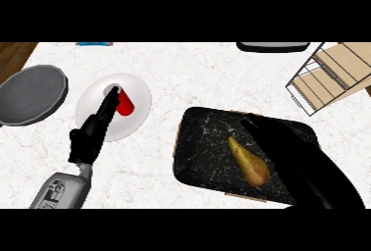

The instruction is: Pick the pear from the tray and place it in the tiered shelf

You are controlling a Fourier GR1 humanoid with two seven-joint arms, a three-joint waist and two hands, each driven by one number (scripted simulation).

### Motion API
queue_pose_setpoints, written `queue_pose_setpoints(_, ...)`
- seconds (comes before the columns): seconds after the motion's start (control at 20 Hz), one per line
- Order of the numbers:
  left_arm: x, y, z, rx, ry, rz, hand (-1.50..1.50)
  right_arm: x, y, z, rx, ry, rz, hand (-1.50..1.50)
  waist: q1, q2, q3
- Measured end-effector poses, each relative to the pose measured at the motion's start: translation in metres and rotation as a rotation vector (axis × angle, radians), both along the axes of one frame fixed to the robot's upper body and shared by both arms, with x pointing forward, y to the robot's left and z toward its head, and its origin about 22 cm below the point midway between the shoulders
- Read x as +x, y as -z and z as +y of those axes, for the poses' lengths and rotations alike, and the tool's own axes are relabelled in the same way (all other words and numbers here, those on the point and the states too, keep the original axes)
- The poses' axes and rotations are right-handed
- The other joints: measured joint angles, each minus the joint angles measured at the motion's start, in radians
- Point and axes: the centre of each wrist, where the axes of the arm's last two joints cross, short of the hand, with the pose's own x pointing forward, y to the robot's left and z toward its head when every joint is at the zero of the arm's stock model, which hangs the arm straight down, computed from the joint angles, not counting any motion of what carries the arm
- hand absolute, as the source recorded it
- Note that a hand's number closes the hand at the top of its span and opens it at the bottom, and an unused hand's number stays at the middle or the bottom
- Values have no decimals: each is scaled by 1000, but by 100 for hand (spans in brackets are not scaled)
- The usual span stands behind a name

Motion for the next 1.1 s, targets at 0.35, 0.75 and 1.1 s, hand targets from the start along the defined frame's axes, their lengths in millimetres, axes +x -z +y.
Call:
queue_pose_setpoints(0.35, -5, 2, -2, 8, -2, 1, 0, -3, 21, 15, 5, 17, 8, -150, 1, 0, 0)
queue_pose_setpoints(0.75, -2, 7, -7, 5, -3, -7, 0, 3, 32, 11, -17, 39, 20, -150, 0, 0, 0)
queue_pose_setpoints(1.1, 5, 2, 3, 9, -1, -5, 0, 14, 49, 14, -48, 51, 34, -150, 0, 1, 0)
